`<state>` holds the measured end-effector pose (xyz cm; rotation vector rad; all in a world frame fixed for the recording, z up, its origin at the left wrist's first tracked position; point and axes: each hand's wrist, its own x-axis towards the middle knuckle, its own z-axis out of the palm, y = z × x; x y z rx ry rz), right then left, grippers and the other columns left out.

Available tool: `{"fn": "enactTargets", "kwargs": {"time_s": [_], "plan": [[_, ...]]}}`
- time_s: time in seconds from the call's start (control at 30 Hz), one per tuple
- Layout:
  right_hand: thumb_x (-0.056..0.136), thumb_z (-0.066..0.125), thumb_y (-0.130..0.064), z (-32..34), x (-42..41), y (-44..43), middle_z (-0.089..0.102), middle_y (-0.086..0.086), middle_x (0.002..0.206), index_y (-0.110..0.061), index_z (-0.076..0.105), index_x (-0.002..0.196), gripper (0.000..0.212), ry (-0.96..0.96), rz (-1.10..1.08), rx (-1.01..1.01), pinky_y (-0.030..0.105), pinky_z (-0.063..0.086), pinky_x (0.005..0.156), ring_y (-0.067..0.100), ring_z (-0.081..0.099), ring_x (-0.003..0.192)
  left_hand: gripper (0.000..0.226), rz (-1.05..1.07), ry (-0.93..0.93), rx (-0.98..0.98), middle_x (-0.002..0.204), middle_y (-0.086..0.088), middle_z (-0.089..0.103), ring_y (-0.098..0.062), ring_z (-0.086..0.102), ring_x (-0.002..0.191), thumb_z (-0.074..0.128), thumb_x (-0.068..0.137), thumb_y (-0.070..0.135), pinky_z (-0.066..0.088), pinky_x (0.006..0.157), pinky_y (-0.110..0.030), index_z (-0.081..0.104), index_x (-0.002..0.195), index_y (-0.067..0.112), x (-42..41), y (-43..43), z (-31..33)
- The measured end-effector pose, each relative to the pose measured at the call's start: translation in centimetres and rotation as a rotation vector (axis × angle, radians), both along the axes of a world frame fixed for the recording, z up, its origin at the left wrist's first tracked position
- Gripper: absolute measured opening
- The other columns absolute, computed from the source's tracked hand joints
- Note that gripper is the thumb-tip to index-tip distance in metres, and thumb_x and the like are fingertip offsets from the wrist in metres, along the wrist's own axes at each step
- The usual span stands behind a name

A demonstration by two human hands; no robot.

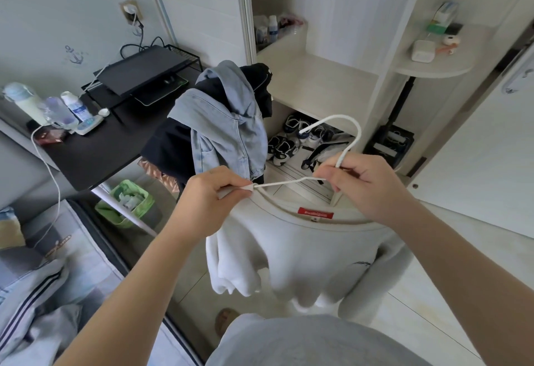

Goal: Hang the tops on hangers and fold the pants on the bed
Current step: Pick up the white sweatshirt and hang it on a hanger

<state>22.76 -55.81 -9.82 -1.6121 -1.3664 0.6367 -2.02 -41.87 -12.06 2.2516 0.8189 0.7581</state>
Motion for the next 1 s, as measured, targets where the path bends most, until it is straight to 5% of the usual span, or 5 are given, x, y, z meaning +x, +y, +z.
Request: {"fn": "enactTargets", "kwargs": {"time_s": [0.37, 0.53, 0.7, 0.87, 1.0], "plan": [[0.093, 0.069, -0.018, -0.1, 1.5, 0.9, 0.071, -0.003, 0.079, -0.017, 0.075, 0.099, 0.008, 0.049, 0.015, -0.026, 0.023, 0.050, 0.061, 0.011, 0.059, 0.061, 0.009, -0.033, 0.045, 0.139, 0.086, -0.001, 0.059, -0.016, 0.055, 0.081, 0.059, 0.098, 0.001, 0.046, 0.073, -0.033, 0.068, 0.097, 0.004, 1.0, -0.1, -0.9], [0.088, 0.074, -0.037, -4.0, 6.7, -1.7, 0.063, -0.011, 0.121, -0.027, 0.056, 0.132, 0.049, -0.198, -0.029, -0.510, 0.039, 0.046, 0.102, 0.010, 0.059, 0.113, 0.011, 0.100, -0.039, 0.110, 0.077, -0.003, 0.058, -0.020, 0.055, 0.067, 0.057, 0.099, 0.005, 0.044, 0.061, -0.029, 0.063, 0.092, 0.010, -1.5, 1.9, -0.4], [0.095, 0.064, -0.030, -7.6, 8.8, -3.0, 0.068, 0.008, 0.101, -0.011, 0.067, 0.107, 0.023, -0.391, -0.133, -0.713, 0.043, 0.049, 0.091, 0.028, 0.062, 0.097, 0.010, 0.101, -0.031, 0.139, 0.081, 0.002, 0.057, -0.010, 0.054, 0.072, 0.058, 0.098, 0.002, 0.040, 0.067, -0.014, 0.066, 0.097, 0.008, -2.3, 2.7, -0.1], [0.096, 0.064, -0.021, -7.6, 8.5, -2.6, 0.065, 0.005, 0.088, -0.013, 0.065, 0.092, 0.008, -0.421, -0.373, -0.432, 0.031, 0.037, 0.075, 0.026, 0.058, 0.087, 0.018, 0.125, 0.056, 0.242, 0.085, -0.006, 0.056, -0.005, 0.053, 0.073, 0.061, 0.095, -0.001, 0.037, 0.067, -0.007, 0.074, 0.108, 0.001, -2.5, 2.9, -0.7], [0.091, 0.068, -0.016, -6.2, 7.3, -2.3, 0.064, 0.005, 0.083, -0.012, 0.064, 0.089, 0.007, -0.354, -0.483, -0.132, 0.028, 0.041, 0.068, 0.022, 0.057, 0.079, 0.021, 0.126, 0.133, 0.317, 0.086, -0.009, 0.057, -0.027, 0.054, 0.078, 0.063, 0.094, -0.004, 0.042, 0.071, -0.026, 0.075, 0.111, 0.000, -2.7, 3.0, -1.3]]}}
